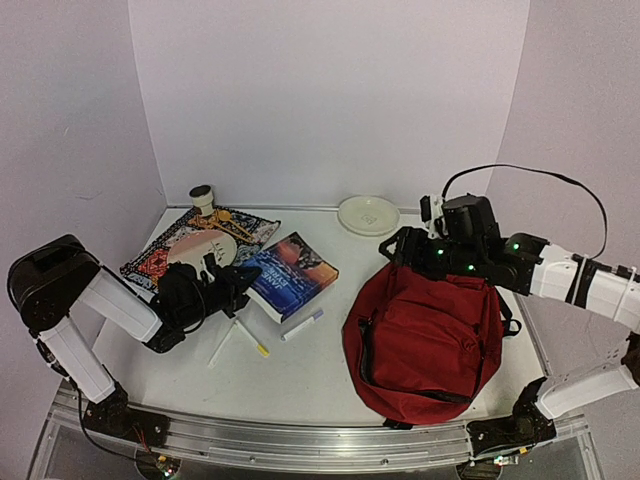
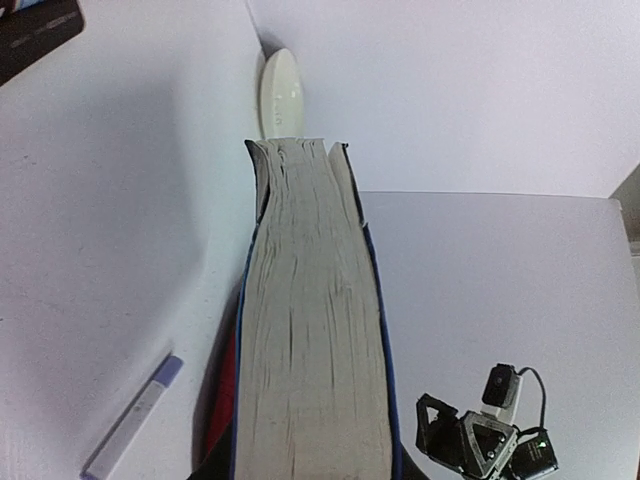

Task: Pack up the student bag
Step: Pass from the right arm to the left, then adjust the student bag at the center of the board.

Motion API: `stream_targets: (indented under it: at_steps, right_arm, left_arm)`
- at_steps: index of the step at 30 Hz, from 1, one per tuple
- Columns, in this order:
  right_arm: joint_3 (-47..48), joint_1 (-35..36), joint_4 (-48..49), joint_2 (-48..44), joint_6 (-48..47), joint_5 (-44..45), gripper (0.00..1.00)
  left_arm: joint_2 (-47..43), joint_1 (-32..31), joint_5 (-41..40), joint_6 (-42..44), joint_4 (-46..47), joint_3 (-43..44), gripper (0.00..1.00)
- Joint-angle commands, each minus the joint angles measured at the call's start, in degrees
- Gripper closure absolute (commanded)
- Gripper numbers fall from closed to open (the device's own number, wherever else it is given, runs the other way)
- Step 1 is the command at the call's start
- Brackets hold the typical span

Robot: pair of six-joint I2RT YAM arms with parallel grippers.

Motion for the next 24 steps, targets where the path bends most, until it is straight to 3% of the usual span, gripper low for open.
stream_targets:
  at_steps: [1, 9, 17, 24]
  right_arm:
    - [3.34, 0.14, -20.50, 0.00, -8.90, 2.29, 0.32]
    - [6.85, 4.00, -35.19, 7.38, -14.54, 7.17, 0.27]
    - [13.16, 10.13, -39.93, 19.71, -15.21, 7.12, 0.26]
    - [18.09, 13.69, -41.95, 24.94, -15.37, 5.23, 0.28]
  left_arm:
    - [-5.43, 0.39, 1.95, 0.83, 12.67, 1.28, 1.00]
    - [-6.49, 1.25, 4.92, 0.77, 12.67, 0.63, 1.00]
    - [-8.62, 2.06, 7.57, 0.84, 12.41, -0.11, 1.00]
    - [-9.88, 3.08, 8.53, 1.41, 11.33, -0.64, 1.00]
